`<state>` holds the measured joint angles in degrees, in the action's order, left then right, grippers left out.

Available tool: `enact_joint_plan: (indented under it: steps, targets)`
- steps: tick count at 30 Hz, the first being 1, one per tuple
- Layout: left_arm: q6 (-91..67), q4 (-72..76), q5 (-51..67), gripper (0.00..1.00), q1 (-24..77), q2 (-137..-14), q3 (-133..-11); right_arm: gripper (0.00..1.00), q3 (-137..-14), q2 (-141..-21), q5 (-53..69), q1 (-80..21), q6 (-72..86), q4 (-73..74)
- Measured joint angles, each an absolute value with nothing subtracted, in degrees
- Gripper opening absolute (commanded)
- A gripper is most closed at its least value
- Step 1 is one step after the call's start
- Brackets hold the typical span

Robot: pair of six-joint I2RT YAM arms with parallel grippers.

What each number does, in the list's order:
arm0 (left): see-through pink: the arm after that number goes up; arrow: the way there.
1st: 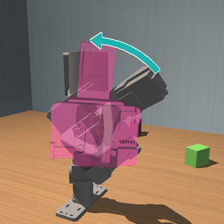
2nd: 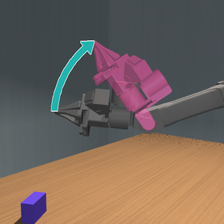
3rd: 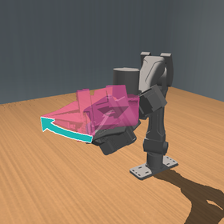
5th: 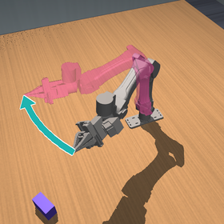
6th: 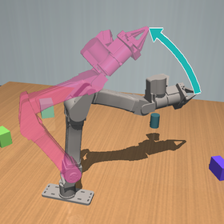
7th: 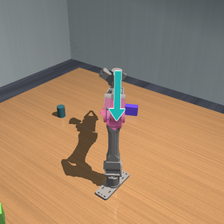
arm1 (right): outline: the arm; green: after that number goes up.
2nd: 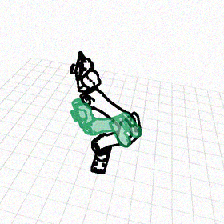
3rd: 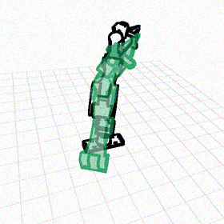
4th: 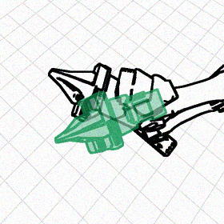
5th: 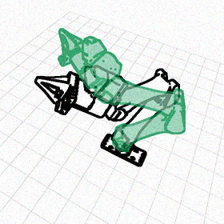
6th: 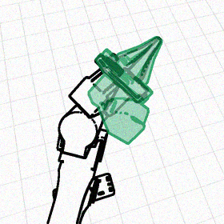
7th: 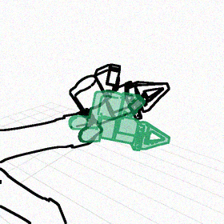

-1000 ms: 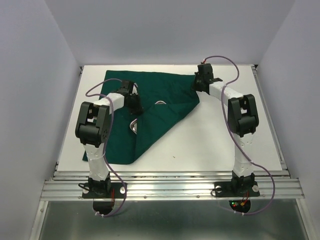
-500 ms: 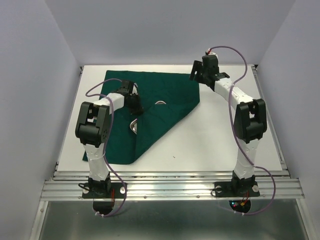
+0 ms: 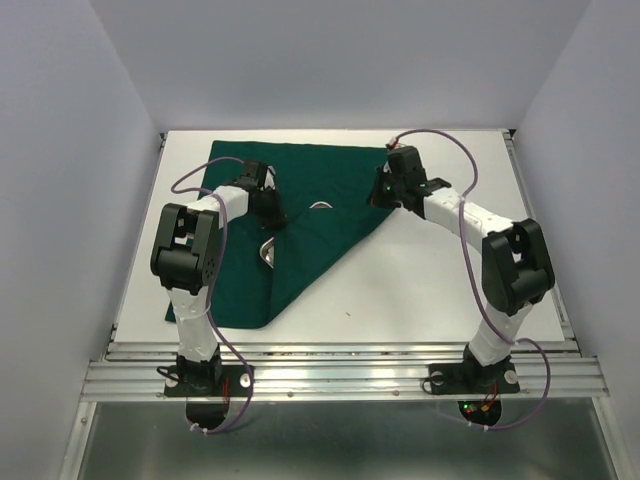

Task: Prepare the surgical pack
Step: Pack the surgical kit at the center of the board.

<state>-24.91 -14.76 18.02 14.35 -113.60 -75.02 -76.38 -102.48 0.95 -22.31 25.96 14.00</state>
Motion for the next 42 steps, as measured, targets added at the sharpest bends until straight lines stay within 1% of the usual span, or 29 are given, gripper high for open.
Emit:
enact_joint_plan:
  steps: [3, 9, 17, 21, 26, 30, 34, 40, 42]
  targets:
    - [-24.9, -14.8, 18.0, 0.00, 14.3, -113.6, -75.0, 0.02, -76.1, -104.7, 2.7, -24.1, 26.9, 13.8]
    - [-24.9, -14.7, 18.0, 0.00, 14.3, -113.6, -75.0, 0.02, -76.5, -115.2, 3.4, -24.4, 28.5, 13.2]
    - [-24.9, -14.7, 18.0, 0.00, 14.3, -113.6, -75.0, 0.02, -77.8, -114.8, -0.8, -24.3, 28.1, 14.5]
    - [-24.9, -14.7, 18.0, 0.00, 14.3, -113.6, -75.0, 0.02, -76.8, -110.9, -3.5, -24.3, 27.7, 15.6]
    - [-24.9, -14.8, 18.0, 0.00, 14.3, -113.6, -75.0, 0.01, -76.0, -107.5, -3.3, -24.4, 28.0, 14.9]
    - [-24.9, -14.8, 18.0, 0.00, 14.3, -113.6, -75.0, 0.01, -73.9, -108.0, -2.3, -25.6, 28.7, 14.5]
    - [-24.9, -14.8, 18.0, 0.00, 14.3, -113.6, -75.0, 0.01, -73.5, -111.3, -2.0, -27.1, 29.4, 14.4]
    - [-24.9, -14.8, 18.1, 0.00, 14.3, -113.6, -75.0, 0.05, -74.6, -112.3, -4.7, -27.0, 28.7, 14.6]
    - [-24.9, -14.8, 18.1, 0.00, 14.3, -113.6, -75.0, 0.12, -74.7, -111.9, -5.7, -26.2, 28.2, 15.0]
